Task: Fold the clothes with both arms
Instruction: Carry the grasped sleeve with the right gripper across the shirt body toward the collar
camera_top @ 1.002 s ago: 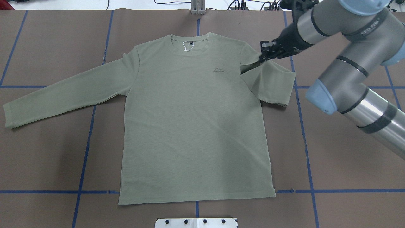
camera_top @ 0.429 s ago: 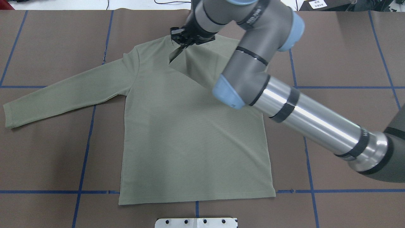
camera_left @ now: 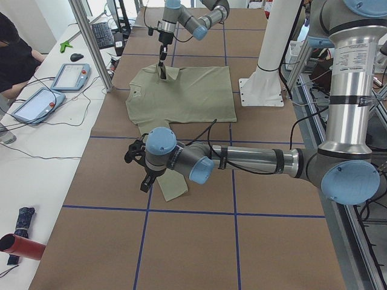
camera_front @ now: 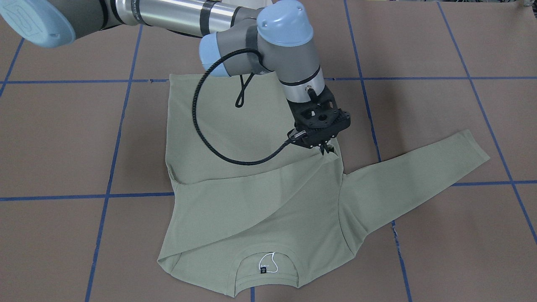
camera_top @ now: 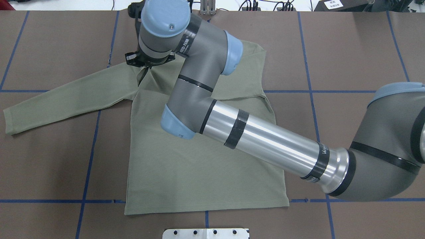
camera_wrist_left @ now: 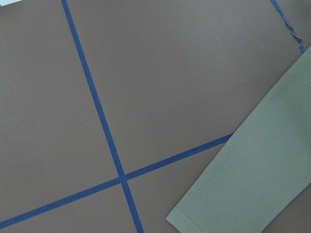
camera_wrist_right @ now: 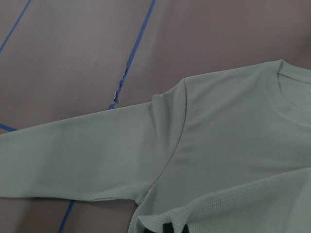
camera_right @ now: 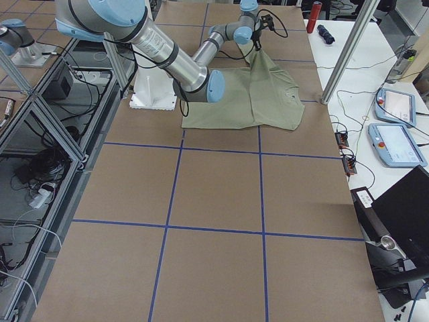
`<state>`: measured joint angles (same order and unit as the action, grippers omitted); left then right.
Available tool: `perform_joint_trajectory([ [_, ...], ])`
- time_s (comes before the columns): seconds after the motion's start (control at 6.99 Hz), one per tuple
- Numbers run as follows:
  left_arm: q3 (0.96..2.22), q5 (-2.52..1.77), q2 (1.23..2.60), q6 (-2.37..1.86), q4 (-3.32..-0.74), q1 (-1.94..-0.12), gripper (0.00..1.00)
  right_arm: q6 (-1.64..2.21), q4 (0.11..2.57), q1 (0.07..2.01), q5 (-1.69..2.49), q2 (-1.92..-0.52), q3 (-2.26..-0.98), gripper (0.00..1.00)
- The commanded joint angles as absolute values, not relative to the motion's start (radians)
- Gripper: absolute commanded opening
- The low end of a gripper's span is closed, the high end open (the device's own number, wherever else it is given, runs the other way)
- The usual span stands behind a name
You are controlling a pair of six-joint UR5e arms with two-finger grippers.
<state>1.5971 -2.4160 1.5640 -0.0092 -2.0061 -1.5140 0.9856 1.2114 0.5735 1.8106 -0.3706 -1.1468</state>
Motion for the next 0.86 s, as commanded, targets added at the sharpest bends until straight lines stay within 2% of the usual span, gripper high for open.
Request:
perform_joint_trajectory([
  [0.0,1.594,-2.416,1.563,-0.012,-2.005,-1.514,1.0,0.954,1.183,0.529,1.758,-0.319,-1.03,0.0],
  [0.43,1.579,-2.416,1.566,-0.009,-2.005,-1.513,1.0,0.936,1.017,0.529,1.702,-0.249,-0.824,0.0],
  [0.57,1.566,-2.416,1.568,-0.009,-2.006,-1.513,1.0,0.937,0.935,0.525,1.65,-0.23,-0.768,0.91],
  [0.72,1.548,-2.416,1.568,-0.011,-2.031,-1.513,1.0,0.949,0.802,0.506,1.578,-0.229,-0.747,1.0],
])
